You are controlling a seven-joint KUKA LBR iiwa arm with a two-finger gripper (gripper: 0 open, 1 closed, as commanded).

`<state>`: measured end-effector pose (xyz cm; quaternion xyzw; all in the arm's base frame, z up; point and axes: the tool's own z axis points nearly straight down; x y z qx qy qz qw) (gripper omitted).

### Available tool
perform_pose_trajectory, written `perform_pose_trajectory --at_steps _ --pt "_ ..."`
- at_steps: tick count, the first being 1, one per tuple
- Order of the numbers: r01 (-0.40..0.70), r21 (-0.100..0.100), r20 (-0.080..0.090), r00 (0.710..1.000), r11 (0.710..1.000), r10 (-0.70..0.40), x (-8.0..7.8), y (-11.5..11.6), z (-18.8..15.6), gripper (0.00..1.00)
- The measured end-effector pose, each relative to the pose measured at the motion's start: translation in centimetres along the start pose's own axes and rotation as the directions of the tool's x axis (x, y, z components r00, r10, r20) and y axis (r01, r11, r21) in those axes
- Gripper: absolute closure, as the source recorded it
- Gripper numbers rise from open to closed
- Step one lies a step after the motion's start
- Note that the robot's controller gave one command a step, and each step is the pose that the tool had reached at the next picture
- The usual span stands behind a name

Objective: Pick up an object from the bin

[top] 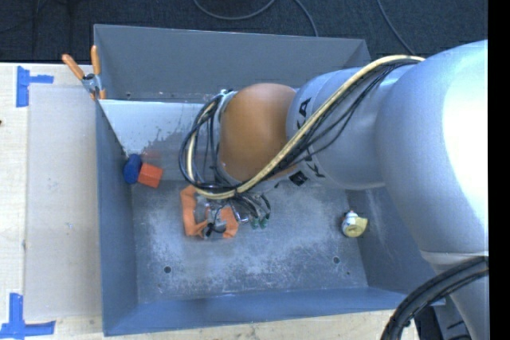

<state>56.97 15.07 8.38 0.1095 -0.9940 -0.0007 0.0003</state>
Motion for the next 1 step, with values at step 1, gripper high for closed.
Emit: perform_pose_trajectory --at_steps 1 --pt "0.108 0.001 0.0 0.994 0.994 -0.108 -0.5 -1.02 1.1 1.0"
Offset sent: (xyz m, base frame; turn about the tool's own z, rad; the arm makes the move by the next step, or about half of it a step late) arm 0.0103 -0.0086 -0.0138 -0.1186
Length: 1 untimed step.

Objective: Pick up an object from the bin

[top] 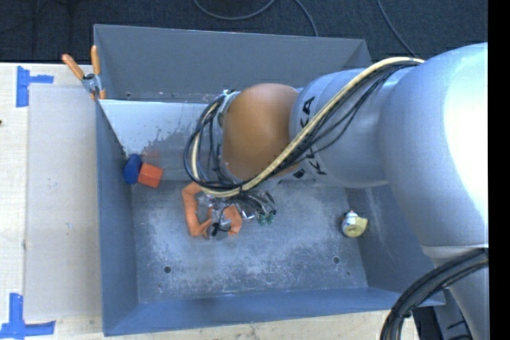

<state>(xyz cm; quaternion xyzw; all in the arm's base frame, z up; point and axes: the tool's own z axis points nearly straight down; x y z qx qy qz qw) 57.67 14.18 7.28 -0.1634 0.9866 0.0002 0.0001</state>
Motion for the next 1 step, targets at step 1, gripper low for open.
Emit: perform_pose_trajectory --at_steps 1 --pt "0.04 -0.002 0.001 0.999 0.999 -0.04 -0.45 -0.02 0.09 1.0"
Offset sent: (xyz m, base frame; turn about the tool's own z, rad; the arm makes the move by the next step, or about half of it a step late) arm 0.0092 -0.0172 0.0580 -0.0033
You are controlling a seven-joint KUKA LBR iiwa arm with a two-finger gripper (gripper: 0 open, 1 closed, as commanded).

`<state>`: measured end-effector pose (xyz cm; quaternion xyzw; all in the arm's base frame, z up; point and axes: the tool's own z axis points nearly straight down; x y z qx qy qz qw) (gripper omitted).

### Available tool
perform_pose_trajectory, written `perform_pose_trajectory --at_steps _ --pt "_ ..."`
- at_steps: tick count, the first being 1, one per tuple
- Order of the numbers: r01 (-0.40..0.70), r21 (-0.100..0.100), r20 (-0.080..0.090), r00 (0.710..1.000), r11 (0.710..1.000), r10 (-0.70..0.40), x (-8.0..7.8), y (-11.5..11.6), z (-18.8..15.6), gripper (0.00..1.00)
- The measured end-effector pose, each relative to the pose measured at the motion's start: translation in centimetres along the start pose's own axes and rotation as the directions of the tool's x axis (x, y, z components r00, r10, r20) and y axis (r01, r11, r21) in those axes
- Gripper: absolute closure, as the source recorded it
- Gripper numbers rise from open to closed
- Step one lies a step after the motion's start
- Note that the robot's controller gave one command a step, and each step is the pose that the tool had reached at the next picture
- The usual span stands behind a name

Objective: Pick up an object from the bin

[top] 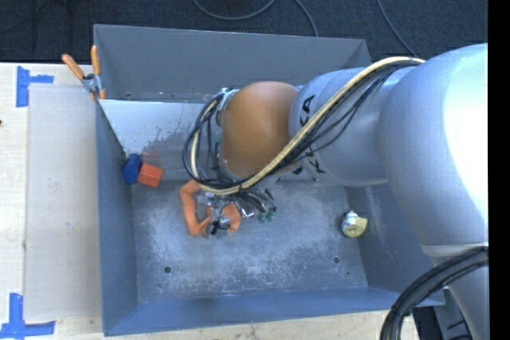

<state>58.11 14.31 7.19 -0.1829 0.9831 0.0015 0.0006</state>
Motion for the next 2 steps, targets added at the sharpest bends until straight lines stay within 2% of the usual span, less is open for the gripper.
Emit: perform_pose_trajectory --at_steps 1,2 --pt "-0.033 0.0 -0.007 0.999 0.999 0.033 0.3 -1.0 -3.3 1.0" --pt "-0.04 0.002 0.003 0.999 0.999 0.04 -0.2 -1.4 -6.4 1.0"
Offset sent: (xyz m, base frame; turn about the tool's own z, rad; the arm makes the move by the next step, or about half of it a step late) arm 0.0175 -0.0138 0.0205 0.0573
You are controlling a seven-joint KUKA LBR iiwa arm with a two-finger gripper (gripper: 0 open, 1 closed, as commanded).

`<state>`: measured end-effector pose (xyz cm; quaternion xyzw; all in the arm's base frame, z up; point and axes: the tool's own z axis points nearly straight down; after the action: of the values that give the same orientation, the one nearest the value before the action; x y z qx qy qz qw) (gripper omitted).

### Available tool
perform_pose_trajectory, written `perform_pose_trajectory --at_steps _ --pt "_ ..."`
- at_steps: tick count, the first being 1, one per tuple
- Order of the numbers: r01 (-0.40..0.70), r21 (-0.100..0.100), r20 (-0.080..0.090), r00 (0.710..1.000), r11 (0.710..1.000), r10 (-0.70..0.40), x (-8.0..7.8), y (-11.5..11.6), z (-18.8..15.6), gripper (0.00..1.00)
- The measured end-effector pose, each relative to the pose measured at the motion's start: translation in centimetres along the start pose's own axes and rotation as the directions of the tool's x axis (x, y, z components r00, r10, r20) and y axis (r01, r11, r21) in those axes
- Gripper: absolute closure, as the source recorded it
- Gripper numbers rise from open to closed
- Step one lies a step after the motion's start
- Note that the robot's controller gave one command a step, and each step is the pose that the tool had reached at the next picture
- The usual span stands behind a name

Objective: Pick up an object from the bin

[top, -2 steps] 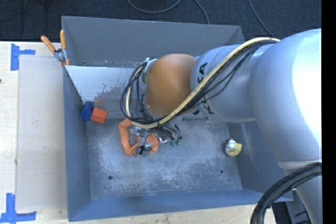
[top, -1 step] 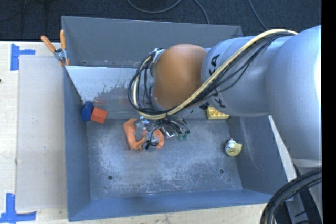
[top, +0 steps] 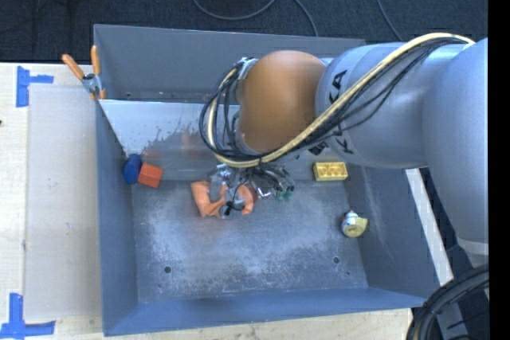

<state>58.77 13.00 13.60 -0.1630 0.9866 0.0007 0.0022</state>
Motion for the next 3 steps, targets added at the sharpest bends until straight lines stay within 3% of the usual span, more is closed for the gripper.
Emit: perform_pose_trajectory --at_steps 2,3 --pt "-0.004 -0.003 -0.01 1.0 1.0 0.004 -0.7 -0.2 3.6 1.0" --pt "-0.027 -0.002 -0.004 1.0 1.0 0.027 -0.6 -1.9 5.3 1.0"
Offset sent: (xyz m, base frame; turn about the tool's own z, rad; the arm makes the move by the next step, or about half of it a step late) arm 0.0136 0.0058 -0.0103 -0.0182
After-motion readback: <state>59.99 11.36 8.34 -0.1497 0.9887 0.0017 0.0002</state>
